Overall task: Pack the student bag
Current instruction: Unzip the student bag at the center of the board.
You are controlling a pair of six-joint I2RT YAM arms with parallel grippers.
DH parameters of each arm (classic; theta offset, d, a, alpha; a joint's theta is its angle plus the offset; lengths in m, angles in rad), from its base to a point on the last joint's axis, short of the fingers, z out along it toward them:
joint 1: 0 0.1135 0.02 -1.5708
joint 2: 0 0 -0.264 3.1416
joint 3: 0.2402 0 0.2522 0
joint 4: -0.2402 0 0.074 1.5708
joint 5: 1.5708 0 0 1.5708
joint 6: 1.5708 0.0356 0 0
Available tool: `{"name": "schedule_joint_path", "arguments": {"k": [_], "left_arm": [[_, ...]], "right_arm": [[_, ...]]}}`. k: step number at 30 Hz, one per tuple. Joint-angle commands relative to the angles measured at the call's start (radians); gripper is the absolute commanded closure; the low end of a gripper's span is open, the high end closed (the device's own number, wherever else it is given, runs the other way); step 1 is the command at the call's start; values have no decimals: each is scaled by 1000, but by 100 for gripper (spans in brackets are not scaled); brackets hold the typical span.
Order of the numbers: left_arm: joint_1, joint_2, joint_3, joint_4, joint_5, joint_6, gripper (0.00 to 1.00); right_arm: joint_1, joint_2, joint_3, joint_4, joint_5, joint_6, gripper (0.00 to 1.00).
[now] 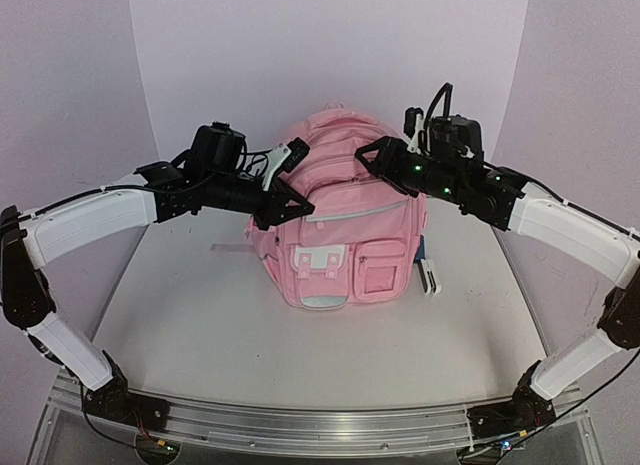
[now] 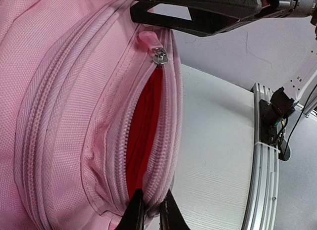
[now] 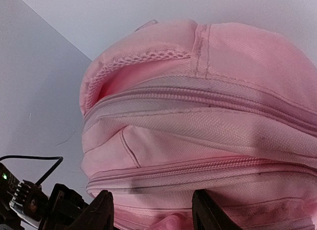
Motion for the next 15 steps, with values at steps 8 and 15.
{"name": "schedule_joint_path", "arguments": {"k": [8, 15], "left_arm": [[-18, -10, -36, -29, -14, -25, 100], [-18, 3, -26, -37, -22, -25, 100]], "right_arm": [[1, 44, 39, -178, 27, 5, 48], [3, 101, 34, -202, -83, 22, 57]]}}
